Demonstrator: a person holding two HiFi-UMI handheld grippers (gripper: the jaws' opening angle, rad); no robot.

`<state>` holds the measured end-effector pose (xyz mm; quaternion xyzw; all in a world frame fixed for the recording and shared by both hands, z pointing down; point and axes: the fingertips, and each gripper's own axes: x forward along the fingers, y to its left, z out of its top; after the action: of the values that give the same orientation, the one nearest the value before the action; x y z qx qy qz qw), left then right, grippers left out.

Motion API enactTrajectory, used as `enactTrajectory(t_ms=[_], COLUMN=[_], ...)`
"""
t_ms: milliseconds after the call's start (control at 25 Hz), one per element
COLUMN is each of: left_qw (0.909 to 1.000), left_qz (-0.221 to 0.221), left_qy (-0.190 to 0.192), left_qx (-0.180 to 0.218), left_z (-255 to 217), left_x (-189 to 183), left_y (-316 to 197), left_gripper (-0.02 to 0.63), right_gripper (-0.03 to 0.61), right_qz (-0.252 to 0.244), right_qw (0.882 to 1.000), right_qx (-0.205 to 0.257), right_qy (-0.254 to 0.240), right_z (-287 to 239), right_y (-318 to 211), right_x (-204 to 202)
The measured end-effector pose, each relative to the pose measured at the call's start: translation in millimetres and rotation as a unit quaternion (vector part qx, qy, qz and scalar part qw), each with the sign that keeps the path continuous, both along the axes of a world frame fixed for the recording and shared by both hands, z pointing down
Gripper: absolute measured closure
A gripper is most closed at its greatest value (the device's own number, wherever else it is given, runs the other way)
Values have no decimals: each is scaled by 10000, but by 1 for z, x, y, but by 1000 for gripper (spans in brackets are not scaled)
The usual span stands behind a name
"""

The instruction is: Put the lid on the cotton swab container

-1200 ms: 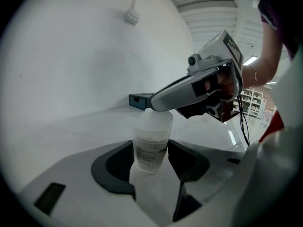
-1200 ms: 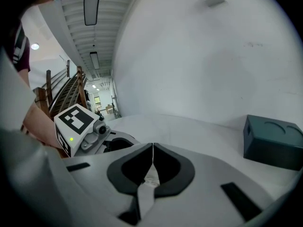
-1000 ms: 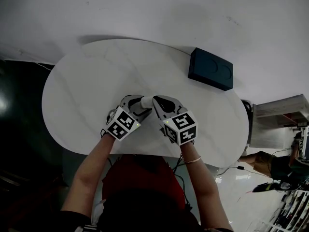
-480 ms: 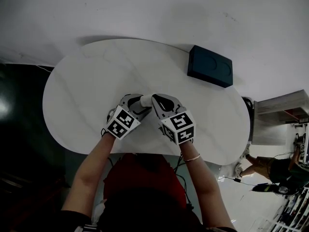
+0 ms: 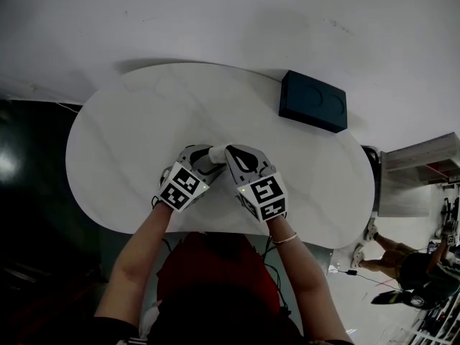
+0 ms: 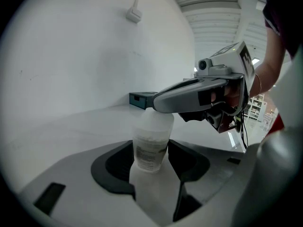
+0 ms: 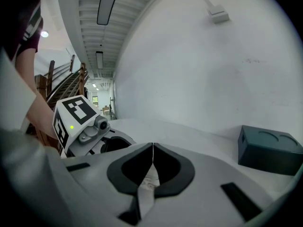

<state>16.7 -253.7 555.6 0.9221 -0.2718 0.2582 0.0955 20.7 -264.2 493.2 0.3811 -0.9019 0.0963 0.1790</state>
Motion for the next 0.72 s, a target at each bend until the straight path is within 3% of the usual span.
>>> enactTrajectory(t_ms=[240, 480, 720], left_qw=[10000, 10000, 9998], left_qz=[-7, -46, -68], left_qy=[6, 8, 125], left_qx=[4, -23, -116], left_z=[1, 2, 1], left_x=[-1, -1, 0], left_y=[1, 0, 2], left_gripper=[370, 369, 364], right_gripper=[563, 563, 563], right_qz=[5, 97, 380], right_qw=[10000, 9983, 9963], right_qx=[-56, -300, -412], right_qy=[-10, -483, -644], right_z=[3, 1, 3], right_y=[2, -2, 0], right_x=[0, 2, 8])
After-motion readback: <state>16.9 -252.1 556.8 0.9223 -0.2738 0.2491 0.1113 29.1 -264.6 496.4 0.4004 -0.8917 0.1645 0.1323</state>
